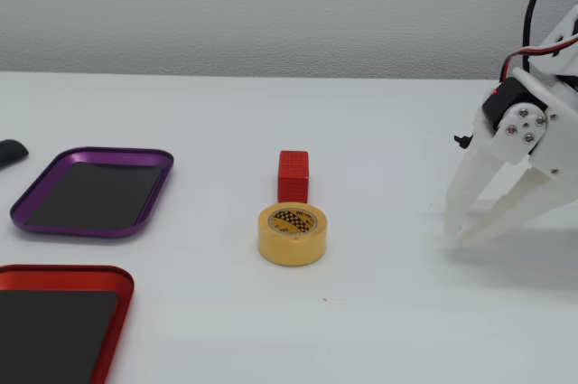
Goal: Grasp a tape and put it in the right purple dish.
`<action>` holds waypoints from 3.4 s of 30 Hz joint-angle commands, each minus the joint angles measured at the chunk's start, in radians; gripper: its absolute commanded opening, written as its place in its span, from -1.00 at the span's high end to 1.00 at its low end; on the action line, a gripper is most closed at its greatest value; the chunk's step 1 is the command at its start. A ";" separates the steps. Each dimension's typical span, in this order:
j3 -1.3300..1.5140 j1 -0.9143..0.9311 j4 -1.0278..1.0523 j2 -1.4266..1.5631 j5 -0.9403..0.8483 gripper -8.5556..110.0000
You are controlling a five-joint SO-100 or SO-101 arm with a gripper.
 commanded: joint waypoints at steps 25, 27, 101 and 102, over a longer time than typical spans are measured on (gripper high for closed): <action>0.002 -0.008 -0.011 0.118 -0.009 0.85; 0.005 -0.008 -0.011 0.118 -0.012 0.85; -0.871 0.009 -0.463 -1.430 -0.173 0.56; -0.871 0.011 -0.466 -1.439 -0.173 0.56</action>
